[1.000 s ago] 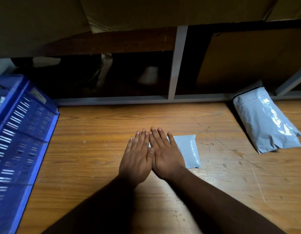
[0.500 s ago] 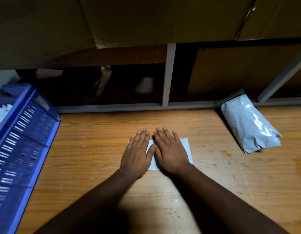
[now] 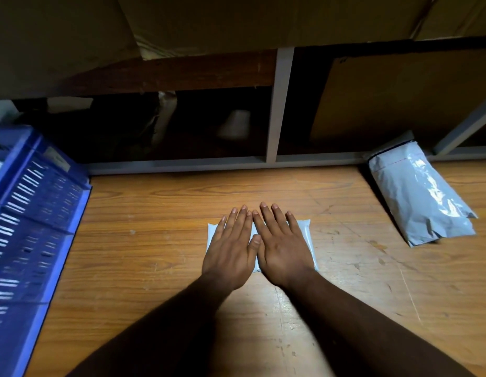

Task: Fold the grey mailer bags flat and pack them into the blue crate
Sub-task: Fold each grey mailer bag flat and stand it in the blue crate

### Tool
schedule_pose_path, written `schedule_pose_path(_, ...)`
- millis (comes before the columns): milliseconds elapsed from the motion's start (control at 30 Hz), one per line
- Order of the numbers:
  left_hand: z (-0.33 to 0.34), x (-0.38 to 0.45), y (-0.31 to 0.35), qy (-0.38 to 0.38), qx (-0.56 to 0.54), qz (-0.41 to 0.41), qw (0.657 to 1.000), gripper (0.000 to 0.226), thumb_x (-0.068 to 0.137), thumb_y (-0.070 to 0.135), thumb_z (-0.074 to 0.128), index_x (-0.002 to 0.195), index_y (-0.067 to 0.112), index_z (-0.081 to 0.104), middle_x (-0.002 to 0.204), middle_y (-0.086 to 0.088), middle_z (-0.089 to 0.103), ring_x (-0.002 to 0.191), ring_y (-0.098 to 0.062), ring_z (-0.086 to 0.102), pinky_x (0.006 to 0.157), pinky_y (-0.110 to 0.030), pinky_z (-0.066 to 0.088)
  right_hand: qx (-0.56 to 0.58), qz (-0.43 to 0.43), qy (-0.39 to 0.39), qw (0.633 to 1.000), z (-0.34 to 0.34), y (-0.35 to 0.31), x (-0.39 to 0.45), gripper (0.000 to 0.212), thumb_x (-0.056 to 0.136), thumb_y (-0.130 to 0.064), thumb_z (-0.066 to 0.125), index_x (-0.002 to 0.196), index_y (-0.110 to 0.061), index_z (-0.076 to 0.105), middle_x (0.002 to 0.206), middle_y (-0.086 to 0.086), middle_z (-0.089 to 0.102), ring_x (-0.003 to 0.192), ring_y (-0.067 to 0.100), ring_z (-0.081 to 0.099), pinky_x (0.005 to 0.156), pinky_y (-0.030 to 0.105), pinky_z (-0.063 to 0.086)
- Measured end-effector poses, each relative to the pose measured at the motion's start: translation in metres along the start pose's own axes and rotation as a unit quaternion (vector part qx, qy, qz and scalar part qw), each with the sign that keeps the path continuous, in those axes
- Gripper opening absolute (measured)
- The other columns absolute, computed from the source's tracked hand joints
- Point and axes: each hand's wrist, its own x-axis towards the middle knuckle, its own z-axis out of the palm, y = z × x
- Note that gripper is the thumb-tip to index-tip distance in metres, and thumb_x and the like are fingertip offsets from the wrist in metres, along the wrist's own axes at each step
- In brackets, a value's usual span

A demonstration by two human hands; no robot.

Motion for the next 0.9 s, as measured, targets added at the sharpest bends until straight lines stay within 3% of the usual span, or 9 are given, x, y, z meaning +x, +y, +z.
schedule_pose_path(167, 0.0, -0.001, -0.003, -0.012, -0.008, -0.006, 1.0, 0.068, 0.107, 0.052, -0.001, 0.164, 0.016, 0.011, 0.171, 0.0, 0.002, 0.158, -0.015, -0.003, 0.128, -0.039, 0.005, 0.011, -0.003, -0.032, 0.999, 0.0, 0.003, 0.0, 0.063, 0.106, -0.042, 0.013, 0.165, -0.02, 0.016, 0.173, 0.004, 0.004, 0.16, 0.026, 0.002, 0.128, 0.049, 0.002)
schedule_pose_path(300, -0.009, -0.002, -0.003, -0.01, -0.032, -0.015, 0.999, 0.084, 0.099, 0.065, -0.013, 0.163, 0.017, 0.011, 0.17, 0.002, 0.0, 0.158, -0.013, -0.002, 0.128, -0.036, -0.001, 0.048, -0.011, -0.041, 0.998, -0.013, 0.016, -0.001, 0.062, 0.109, -0.047, 0.012, 0.166, -0.023, 0.01, 0.173, -0.001, 0.0, 0.16, 0.019, -0.003, 0.129, 0.044, -0.001)
schedule_pose_path(500, -0.009, -0.008, -0.011, -0.015, -0.009, -0.048, 0.999, 0.079, 0.103, 0.065, 0.01, 0.164, 0.016, 0.007, 0.172, 0.001, -0.003, 0.157, -0.013, -0.009, 0.128, -0.04, -0.003, -0.01, 0.009, -0.032, 0.999, -0.013, 0.032, -0.013, 0.063, 0.109, -0.053, 0.011, 0.166, -0.025, 0.008, 0.173, -0.005, -0.005, 0.159, 0.016, -0.009, 0.128, 0.045, -0.007)
schedule_pose_path(667, -0.007, -0.008, -0.009, -0.024, -0.003, -0.053, 0.998, 0.077, 0.104, 0.064, 0.01, 0.164, 0.018, 0.0, 0.171, 0.002, -0.009, 0.157, -0.014, -0.013, 0.128, -0.041, -0.003, 0.002, 0.01, -0.04, 0.999, -0.015, 0.027, -0.013, 0.063, 0.108, -0.053, 0.008, 0.166, -0.026, 0.004, 0.172, -0.005, -0.008, 0.159, 0.016, -0.013, 0.128, 0.047, -0.003)
schedule_pose_path(800, -0.012, -0.006, -0.012, -0.007, -0.046, -0.034, 0.998, 0.075, 0.101, 0.061, 0.002, 0.164, 0.02, 0.009, 0.169, 0.006, -0.003, 0.158, -0.014, -0.005, 0.128, -0.039, -0.002, 0.009, 0.015, -0.061, 0.998, -0.02, 0.029, -0.008, 0.064, 0.108, -0.052, 0.009, 0.166, -0.024, 0.002, 0.173, -0.003, -0.008, 0.159, 0.018, -0.011, 0.127, 0.047, -0.008)
schedule_pose_path(900, -0.021, -0.009, -0.012, 0.042, -0.131, -0.001, 0.99, 0.065, 0.106, 0.049, 0.008, 0.16, 0.02, 0.03, 0.165, 0.009, 0.018, 0.157, -0.012, 0.013, 0.128, -0.035, 0.004, 0.022, 0.02, -0.041, 0.999, -0.025, 0.015, -0.004, 0.065, 0.109, -0.048, 0.014, 0.165, -0.015, 0.011, 0.173, 0.001, 0.004, 0.16, 0.021, -0.001, 0.127, 0.046, -0.009)
